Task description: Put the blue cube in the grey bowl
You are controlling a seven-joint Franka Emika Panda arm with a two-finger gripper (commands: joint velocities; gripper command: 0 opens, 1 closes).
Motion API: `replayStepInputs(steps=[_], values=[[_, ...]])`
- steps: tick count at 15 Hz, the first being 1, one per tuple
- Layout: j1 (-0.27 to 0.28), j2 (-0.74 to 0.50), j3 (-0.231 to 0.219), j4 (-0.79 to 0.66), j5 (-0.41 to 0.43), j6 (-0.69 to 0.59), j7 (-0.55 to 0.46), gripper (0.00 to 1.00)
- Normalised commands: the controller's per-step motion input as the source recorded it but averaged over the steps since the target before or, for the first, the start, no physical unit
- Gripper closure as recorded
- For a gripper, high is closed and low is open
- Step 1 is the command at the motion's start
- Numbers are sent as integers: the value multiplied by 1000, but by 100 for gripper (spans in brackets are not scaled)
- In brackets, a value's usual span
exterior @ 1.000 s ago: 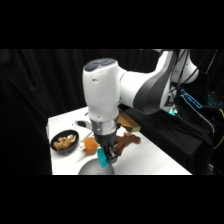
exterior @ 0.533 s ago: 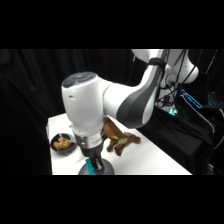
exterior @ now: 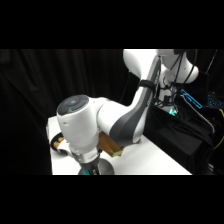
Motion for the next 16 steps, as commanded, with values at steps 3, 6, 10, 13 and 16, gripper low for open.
replayStepInputs(steps=[3,6,10,13,16], values=[[22,146,-58,330,28,-188,-100,0],[-14,53,2,275,76,-235,-153,0],[-73,-136,86,167,147,-312,-246,0],[-99,-277,107,98,162,-453,-259,0],[-67,-288,64,108,109,-530,-187,0]])
